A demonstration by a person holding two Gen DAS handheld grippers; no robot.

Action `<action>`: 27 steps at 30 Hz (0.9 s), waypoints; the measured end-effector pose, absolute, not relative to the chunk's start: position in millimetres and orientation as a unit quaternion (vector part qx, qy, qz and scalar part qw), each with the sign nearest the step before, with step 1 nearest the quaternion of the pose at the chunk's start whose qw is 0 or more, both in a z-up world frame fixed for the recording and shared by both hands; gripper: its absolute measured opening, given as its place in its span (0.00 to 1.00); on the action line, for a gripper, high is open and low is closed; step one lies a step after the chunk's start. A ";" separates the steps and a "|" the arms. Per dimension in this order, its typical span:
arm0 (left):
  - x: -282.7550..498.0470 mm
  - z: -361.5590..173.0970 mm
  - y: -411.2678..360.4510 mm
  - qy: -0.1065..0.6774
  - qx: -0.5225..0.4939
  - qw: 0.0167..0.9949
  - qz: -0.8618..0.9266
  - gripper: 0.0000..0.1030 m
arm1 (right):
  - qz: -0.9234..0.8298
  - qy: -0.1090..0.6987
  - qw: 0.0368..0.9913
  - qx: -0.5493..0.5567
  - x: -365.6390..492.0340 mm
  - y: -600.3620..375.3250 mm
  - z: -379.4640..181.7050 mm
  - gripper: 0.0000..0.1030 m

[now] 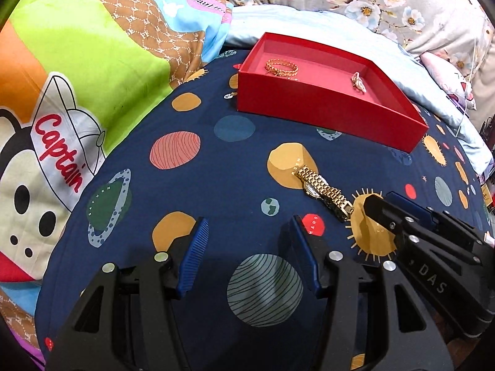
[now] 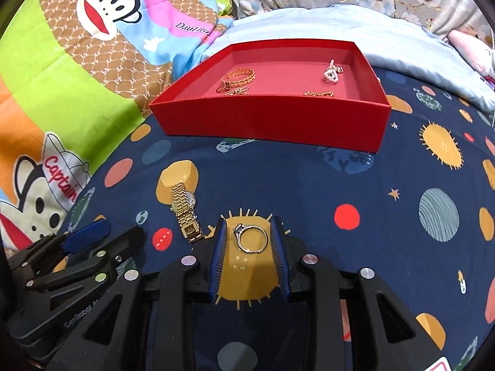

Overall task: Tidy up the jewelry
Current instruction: 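Withdraw both grippers from the tray toward the gold watch and silver ring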

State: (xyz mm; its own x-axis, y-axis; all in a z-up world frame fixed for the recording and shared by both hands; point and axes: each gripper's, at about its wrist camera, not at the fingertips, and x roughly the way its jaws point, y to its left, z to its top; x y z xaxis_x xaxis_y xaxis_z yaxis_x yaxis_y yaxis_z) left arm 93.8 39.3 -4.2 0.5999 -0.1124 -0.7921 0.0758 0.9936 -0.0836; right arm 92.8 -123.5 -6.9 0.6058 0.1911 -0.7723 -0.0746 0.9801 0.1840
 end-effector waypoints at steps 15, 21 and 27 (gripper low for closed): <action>92.0 2.5 24.5 0.442 -0.025 0.893 -0.077 0.53 | 0.054 0.438 0.892 0.096 78.5 -145.8 -8.8 0.00; 89.9 0.2 19.1 0.445 -0.023 0.892 -0.081 0.53 | 0.055 0.431 0.894 0.113 72.5 -158.1 -6.6 0.03; 90.7 3.3 17.9 0.441 -0.025 0.894 -0.081 0.57 | 0.074 0.441 0.884 0.136 79.3 -152.7 -7.3 0.10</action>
State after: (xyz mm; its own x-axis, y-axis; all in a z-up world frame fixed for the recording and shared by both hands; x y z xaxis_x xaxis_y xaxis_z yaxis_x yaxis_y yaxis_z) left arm 90.7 17.9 3.3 0.5986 -0.1656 -0.7837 0.1221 0.9858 -0.1151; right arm 79.3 -152.7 -7.3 0.6000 0.2506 -0.7597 -0.0103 0.9520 0.3058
